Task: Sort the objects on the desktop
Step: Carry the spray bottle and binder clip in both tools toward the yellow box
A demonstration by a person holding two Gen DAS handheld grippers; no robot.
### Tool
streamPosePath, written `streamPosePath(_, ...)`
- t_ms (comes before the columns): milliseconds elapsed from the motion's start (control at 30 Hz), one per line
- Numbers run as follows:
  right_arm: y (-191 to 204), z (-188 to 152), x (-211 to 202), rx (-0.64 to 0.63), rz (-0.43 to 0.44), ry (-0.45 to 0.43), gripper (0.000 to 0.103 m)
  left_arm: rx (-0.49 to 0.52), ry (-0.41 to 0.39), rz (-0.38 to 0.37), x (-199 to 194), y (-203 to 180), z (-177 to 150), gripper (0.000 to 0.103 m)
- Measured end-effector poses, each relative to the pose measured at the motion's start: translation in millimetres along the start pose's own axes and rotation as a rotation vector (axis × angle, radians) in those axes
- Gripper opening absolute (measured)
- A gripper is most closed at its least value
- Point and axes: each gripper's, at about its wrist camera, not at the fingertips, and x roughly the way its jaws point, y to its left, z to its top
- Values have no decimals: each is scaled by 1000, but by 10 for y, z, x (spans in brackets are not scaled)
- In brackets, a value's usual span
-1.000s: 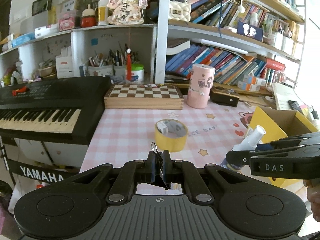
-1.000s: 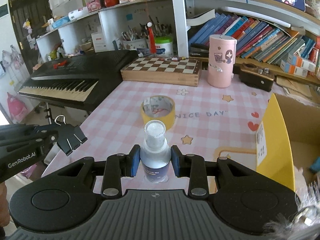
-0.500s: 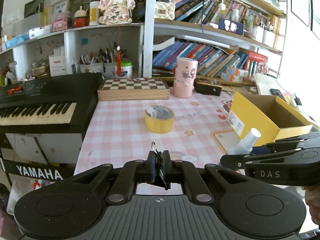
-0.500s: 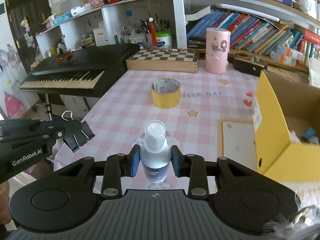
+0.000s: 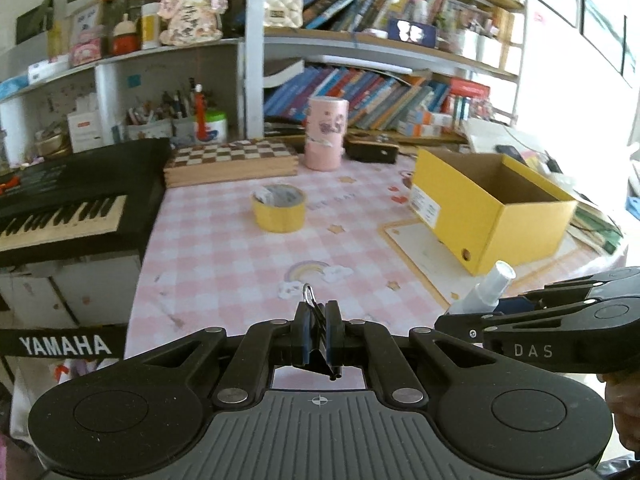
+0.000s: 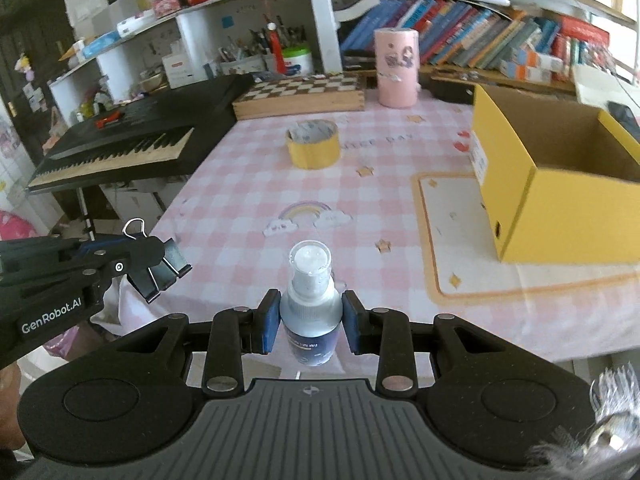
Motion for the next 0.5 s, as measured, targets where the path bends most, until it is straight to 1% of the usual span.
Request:
streamPosePath(233,-34,-218,-176,53,-53,7,30,43,8,-72,-26,-138,-63,6)
streamPosePath(500,-163,-328,-325,103,-120,-2,30,101,23,-157,54,-336,-51,6)
